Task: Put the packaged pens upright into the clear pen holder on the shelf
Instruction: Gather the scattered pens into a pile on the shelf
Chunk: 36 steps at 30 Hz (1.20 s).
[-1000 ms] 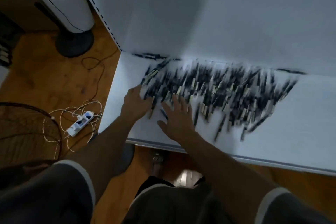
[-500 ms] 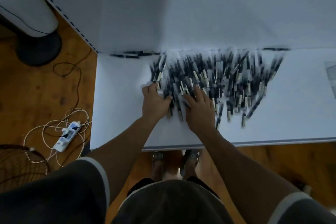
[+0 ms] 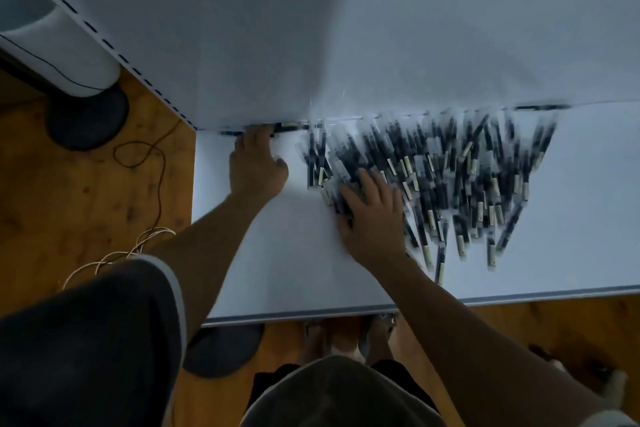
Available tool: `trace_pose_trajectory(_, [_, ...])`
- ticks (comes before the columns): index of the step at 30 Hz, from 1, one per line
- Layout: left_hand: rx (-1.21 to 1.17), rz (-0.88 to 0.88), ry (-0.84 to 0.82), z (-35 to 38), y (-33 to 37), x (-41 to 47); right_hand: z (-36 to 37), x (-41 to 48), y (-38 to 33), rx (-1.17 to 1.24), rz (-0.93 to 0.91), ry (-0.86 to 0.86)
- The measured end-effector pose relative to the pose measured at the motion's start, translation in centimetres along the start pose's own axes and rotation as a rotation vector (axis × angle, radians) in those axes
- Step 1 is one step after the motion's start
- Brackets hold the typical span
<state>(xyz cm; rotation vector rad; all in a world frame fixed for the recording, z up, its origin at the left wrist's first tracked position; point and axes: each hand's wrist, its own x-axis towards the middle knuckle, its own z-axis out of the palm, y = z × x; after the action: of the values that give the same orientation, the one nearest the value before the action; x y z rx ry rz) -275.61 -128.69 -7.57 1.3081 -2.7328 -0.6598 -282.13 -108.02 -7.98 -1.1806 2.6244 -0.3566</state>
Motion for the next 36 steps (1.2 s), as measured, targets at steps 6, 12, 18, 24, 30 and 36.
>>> trace_pose_trajectory(6, [0.329, 0.163, -0.006, 0.7, -2.4, 3.6, 1.4, 0.8, 0.2, -0.143, -0.089, -0.099])
trace_pose_trajectory(12, [0.223, 0.151, -0.047, 0.8, -2.2, 2.9, 1.2, 1.4, 1.1, -0.089, 0.005, -0.044])
trace_pose_trajectory(18, [-0.358, -0.185, -0.060, 3.1, 2.1, -2.2, 0.5, 1.6, 1.7, -0.023, 0.043, -0.035])
trace_pose_trajectory(24, [-0.513, -0.286, -0.102, 4.5, 3.4, -3.2, 0.0, 0.7, 2.5, -0.059, 0.040, -0.013])
trace_pose_trajectory(30, [-0.531, -0.171, -0.061, 5.8, 4.6, -4.9, -0.3, -1.6, 3.7, -0.015, 0.042, 0.079])
trace_pose_trajectory(36, [-0.325, 0.036, -0.053, 7.6, 6.0, -5.9, -1.1, -3.1, 5.8, -0.091, 0.099, 0.087])
